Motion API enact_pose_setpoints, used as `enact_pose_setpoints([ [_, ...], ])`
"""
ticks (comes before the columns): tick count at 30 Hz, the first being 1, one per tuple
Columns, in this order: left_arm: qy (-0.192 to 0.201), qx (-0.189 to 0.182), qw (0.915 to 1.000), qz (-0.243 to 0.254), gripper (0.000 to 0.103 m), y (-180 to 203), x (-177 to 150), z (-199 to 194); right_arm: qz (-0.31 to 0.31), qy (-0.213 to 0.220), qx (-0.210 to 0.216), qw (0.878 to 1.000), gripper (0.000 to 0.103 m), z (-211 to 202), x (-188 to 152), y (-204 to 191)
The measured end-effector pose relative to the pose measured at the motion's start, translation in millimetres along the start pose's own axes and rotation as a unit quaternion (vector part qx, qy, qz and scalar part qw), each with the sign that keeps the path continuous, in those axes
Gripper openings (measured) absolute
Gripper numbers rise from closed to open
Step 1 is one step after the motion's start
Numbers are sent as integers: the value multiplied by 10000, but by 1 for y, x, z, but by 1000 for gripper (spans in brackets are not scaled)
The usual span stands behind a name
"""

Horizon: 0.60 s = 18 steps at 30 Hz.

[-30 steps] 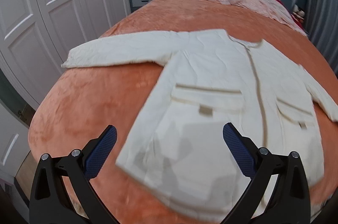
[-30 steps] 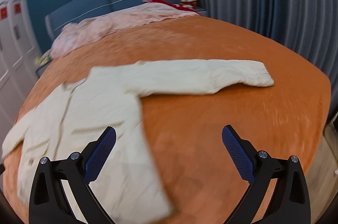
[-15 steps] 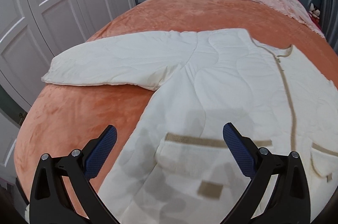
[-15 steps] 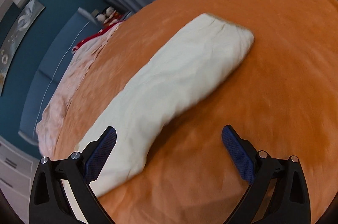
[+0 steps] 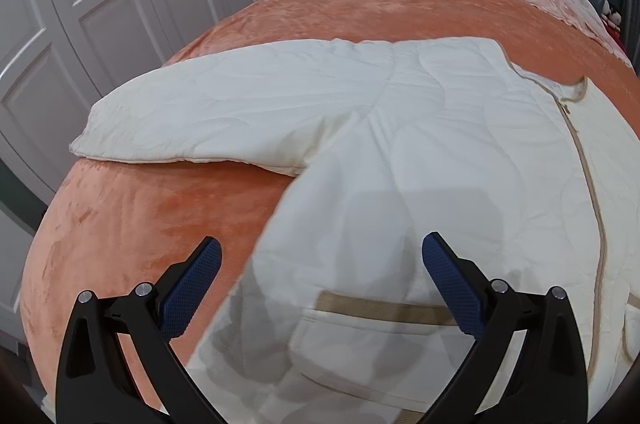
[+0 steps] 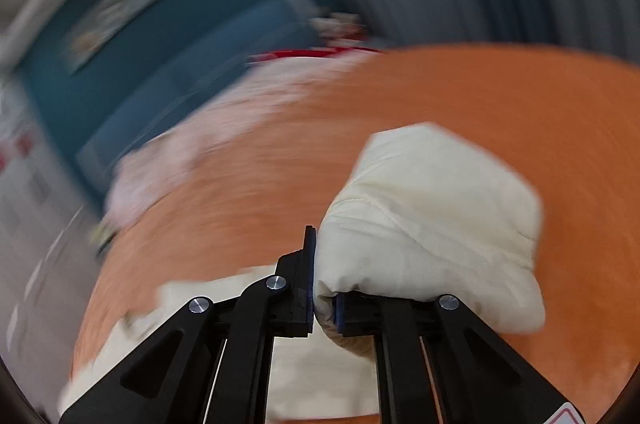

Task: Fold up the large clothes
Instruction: 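Grasp the jacket sleeve with the right gripper and fold it across the body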

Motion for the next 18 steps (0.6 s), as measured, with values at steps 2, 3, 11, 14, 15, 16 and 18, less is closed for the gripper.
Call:
enact_pose_setpoints([
  [2,26,-14,10000,-53,98,-6,2,-1,-722,-25,641,9953,7,-2,-4,-75],
  [3,41,-9,10000,-80,98,-9,3,-2,-1017,-67,907,9906,7,-3,-10,-107],
  [11,42,-13,9995,-313,98,-41,8,-1,-2457,-834,2227,9397,7,9,-122,-284],
  [14,23,-26,9992,-409,98,-54,9,2,-3024,-1082,2350,9174,8,7,-168,-322],
  [15,7,-36,9990,-435,98,-57,8,3,-3199,-1157,2366,9101,9,5,-182,-334],
  [16,-22,-72,9988,-484,98,-61,8,4,-3384,-1267,2390,9013,17,7,-195,-343],
  [18,-74,-127,9984,-554,98,-68,7,8,-3813,-1448,2362,8820,44,4,-228,-360],
])
Point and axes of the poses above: each gripper's, at about its wrist camera, not at the fingertips, and z roughly the way its jaws point, y to its right, x to its top, the point moved 1 cm from there along z, roughly the way its jaws point, and after that the axes turned 6 degrees about -z, right-handed, at the moved point
